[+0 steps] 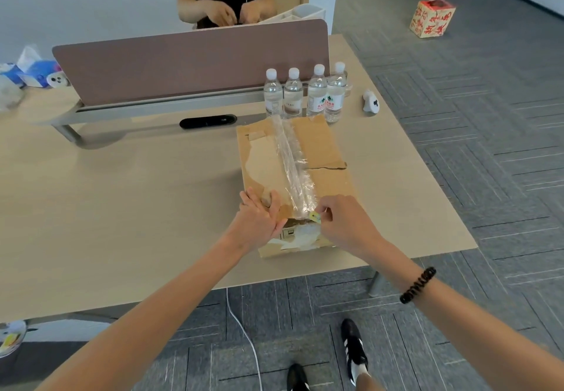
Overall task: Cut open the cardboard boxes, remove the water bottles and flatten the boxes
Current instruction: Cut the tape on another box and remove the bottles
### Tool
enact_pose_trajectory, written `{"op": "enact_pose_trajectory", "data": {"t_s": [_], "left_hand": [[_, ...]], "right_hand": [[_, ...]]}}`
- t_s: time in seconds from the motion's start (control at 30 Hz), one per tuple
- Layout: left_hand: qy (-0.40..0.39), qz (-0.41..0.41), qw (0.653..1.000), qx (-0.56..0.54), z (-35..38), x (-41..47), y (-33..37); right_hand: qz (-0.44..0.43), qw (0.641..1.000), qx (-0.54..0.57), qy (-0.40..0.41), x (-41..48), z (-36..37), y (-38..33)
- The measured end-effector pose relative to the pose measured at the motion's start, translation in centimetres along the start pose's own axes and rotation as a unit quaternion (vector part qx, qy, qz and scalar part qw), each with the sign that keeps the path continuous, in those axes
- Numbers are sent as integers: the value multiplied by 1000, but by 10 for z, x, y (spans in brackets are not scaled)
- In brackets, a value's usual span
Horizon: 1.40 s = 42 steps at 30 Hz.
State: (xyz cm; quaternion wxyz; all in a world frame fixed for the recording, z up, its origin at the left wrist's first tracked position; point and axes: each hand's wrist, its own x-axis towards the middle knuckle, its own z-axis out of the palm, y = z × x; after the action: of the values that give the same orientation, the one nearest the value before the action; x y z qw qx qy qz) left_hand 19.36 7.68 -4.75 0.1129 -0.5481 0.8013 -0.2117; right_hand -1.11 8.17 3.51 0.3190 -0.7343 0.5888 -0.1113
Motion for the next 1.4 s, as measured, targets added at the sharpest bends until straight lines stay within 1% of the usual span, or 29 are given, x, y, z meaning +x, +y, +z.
{"op": "enact_pose_trajectory", "data": {"t_s": [0.13, 0.37, 0.4, 0.5, 0.53, 0.6, 0.73, 0.83, 0.9, 1.0, 1.1, 1.2, 1.27, 1.33, 1.4], "left_hand": [[-3, 7, 1000, -3, -2, -2, 0], [-8, 1, 1000, 2, -4, -4, -1], [-10, 1, 1000, -2, -5, -4, -2], [-13, -11, 999, -42, -15, -5, -5], [-1, -17, 998, -53, -17, -6, -5], [23, -43, 995, -83, -15, -10, -7], [60, -87, 967, -231, -2, -23, -5], [101, -94, 945, -296, -9, -29, -5], [123, -109, 935, -315, -20, -32, -8], [169, -129, 925, -315, -30, -38, -14], [208, -91, 936, -269, -35, -45, -24], [201, -33, 960, -192, -42, -47, -36], [194, -12, 967, -165, -45, -51, -43], [193, -16, 968, -158, -47, -58, -51], [205, -29, 961, -185, -47, -70, -60]], "right_hand": [[-17, 999, -29, 13, -4, 2, 1], [-18, 999, 15, -44, 15, -16, -5], [-13, 998, 20, -55, 16, -17, -6], [6, 990, 10, -142, 4, -11, -3], [7, 990, 0, -144, -1, -5, 2], [8, 994, -5, -107, -5, -2, 13], [2, 999, 24, -21, -4, -17, 24], [-8, 998, 57, 6, -2, -24, 22], [-7, 996, 86, 19, 0, -23, 21], [6, 992, 123, 32, 3, -22, 17], [30, 981, 190, 37, 3, -18, 6], [32, 975, 215, 53, 7, -13, -5], [24, 975, 213, 61, 10, -10, -13], [17, 972, 227, 59, 12, -9, -17], [16, 967, 249, 59, 17, -6, -19]]}}
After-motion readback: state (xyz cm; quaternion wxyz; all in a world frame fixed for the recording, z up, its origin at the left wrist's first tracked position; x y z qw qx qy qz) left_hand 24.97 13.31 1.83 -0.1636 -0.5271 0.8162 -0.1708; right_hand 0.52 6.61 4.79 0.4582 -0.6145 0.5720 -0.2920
